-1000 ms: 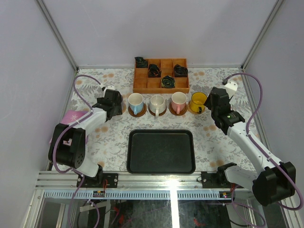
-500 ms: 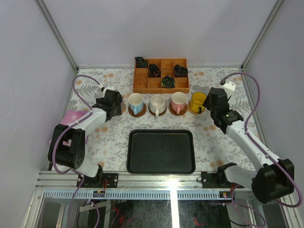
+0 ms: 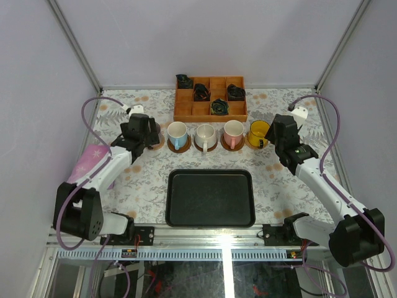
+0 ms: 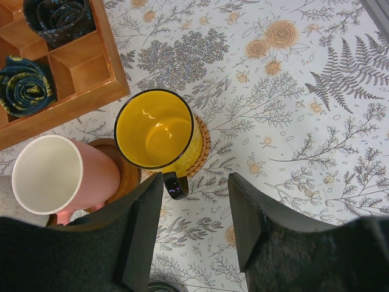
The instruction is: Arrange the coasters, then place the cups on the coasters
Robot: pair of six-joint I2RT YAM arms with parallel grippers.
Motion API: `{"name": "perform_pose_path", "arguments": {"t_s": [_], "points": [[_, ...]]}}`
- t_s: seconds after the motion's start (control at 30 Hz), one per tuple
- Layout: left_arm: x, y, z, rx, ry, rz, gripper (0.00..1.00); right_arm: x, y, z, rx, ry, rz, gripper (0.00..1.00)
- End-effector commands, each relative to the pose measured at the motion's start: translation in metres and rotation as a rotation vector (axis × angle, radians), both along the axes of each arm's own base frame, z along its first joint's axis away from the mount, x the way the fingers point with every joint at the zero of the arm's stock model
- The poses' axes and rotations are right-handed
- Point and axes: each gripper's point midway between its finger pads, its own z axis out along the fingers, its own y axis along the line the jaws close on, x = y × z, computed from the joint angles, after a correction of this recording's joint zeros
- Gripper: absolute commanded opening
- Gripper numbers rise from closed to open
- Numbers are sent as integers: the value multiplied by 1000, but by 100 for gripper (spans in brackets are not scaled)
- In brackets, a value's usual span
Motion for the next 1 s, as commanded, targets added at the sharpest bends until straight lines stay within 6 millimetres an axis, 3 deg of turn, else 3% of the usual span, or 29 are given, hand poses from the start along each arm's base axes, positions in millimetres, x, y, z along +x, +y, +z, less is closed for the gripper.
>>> {"name": "perform_pose_path", "arguments": {"t_s": [0.0, 0.17, 0.57, 0.73, 0.97], "points": [[10, -9, 44, -83, -169, 14, 83, -1, -3, 19, 19, -58, -11, 54], [2, 18, 77, -66, -337, 152, 100, -12, -16, 27, 10, -98, -63, 56], [-37, 84, 102, 26, -438, 555, 100, -53, -53, 24, 2, -171, -226, 81], [-59, 100, 112, -2, -524, 665, 100, -74, -67, 21, 24, -217, -291, 100], [-111, 133, 131, -92, -733, 906, 100, -101, -86, 17, 45, -266, -387, 99]]}}
